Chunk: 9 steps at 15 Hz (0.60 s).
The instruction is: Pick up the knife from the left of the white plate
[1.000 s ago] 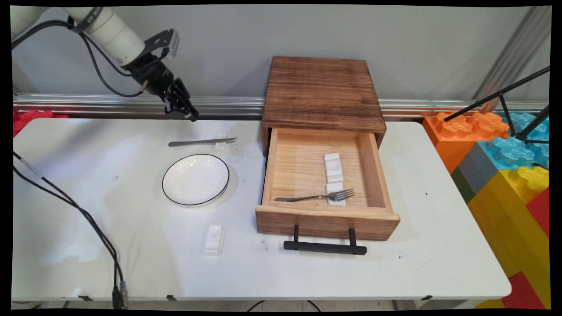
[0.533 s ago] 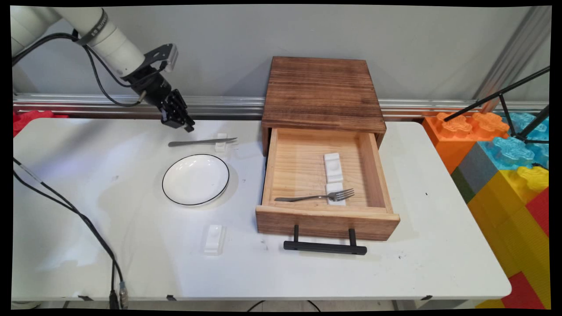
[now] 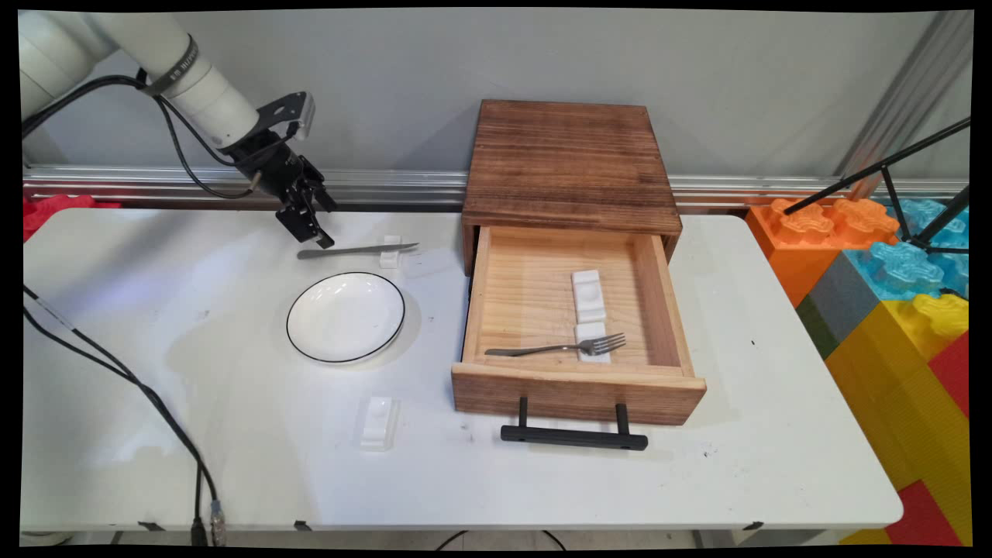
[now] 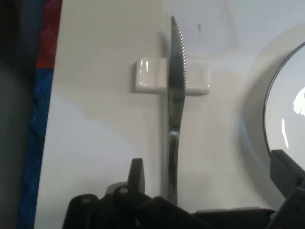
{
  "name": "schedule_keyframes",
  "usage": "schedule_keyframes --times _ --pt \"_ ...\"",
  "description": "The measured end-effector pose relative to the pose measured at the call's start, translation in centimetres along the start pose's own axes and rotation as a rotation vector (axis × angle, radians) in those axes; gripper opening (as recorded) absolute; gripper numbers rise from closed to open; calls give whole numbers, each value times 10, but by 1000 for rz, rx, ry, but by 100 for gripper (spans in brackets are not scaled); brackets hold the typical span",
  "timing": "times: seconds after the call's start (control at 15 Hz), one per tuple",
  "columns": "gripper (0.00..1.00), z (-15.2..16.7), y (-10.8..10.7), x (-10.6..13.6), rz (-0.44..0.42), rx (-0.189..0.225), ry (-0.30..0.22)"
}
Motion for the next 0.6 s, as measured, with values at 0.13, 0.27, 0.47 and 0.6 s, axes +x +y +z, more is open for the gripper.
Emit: schedule_keyframes --times 0.13,0.27,0.47,0.6 --pt "100 5 -2 -2 -5 3 -1" --pt "100 10 -5 -3 -8 8 -4" --pt "100 19 -11 -8 -17 18 -13" --pt "100 26 -15 -12 -24 24 -16"
